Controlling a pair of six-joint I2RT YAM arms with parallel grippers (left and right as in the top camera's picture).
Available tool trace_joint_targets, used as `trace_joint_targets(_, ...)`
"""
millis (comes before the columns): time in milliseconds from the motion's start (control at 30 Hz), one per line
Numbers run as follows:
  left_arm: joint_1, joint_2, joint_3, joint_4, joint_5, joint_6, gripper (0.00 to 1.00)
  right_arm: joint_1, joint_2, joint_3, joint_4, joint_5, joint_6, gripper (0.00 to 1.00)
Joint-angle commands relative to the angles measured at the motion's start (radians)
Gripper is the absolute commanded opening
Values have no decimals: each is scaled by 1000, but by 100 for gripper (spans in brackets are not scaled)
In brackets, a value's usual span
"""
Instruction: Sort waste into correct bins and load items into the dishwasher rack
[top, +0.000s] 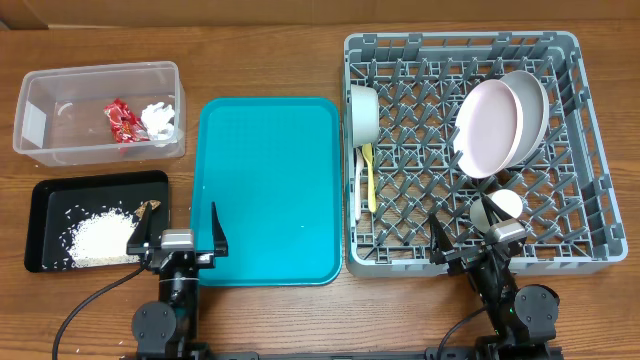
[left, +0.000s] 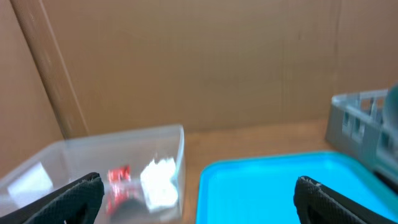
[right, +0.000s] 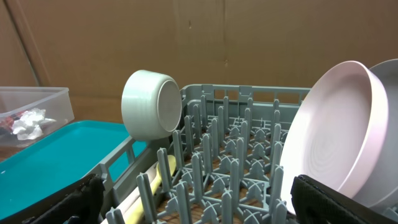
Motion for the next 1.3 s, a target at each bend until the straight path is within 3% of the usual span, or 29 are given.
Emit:
trace_joint_targets(0, -5, -13, -6, -28, -31, 15, 100, 8, -10, -11, 7, 8, 4, 100)
trace_joint_targets(200, -5, -12, -6, -156, -31, 15, 100, 8, -10, -11, 7, 8, 4, 100)
trace_joint_targets(1267, -5, -6, -6, -150, -27, 15, 100, 8, -10, -11, 7, 8, 4, 100)
